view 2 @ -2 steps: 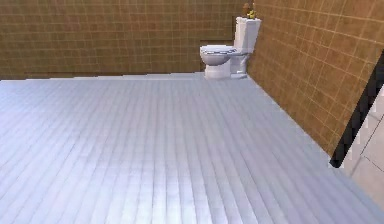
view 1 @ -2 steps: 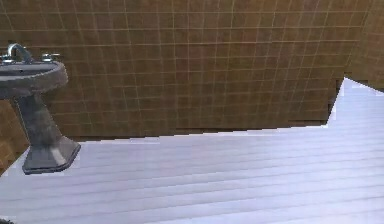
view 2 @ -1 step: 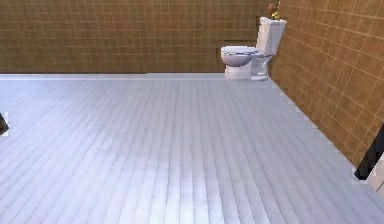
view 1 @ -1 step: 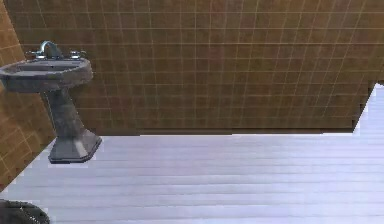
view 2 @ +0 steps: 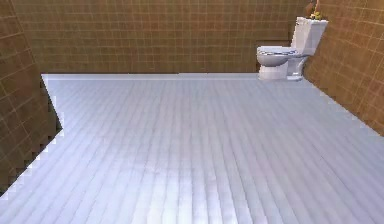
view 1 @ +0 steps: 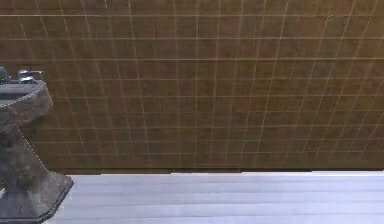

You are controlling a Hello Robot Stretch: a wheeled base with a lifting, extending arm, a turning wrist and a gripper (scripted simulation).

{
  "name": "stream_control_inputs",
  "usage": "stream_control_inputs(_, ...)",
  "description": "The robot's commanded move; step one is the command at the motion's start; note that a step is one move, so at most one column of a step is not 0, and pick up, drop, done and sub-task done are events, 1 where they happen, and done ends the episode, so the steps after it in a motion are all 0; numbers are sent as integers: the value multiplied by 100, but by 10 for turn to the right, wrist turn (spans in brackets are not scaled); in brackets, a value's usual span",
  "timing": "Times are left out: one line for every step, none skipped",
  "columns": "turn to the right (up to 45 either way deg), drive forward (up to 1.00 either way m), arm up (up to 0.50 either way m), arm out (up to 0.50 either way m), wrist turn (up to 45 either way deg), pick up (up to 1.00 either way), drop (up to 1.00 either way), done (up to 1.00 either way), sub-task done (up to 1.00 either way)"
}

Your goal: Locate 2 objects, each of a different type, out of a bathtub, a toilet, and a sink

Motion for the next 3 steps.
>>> stream_control_inputs(-330, 0, 0, 0, 0, 0, 0, 0, 0)
stream_control_inputs(0, 50, 0, 0, 0, 0, 0, 0, 0)
stream_control_inputs(-180, 0, 0, 0, 0, 0, 0, 0, 0)
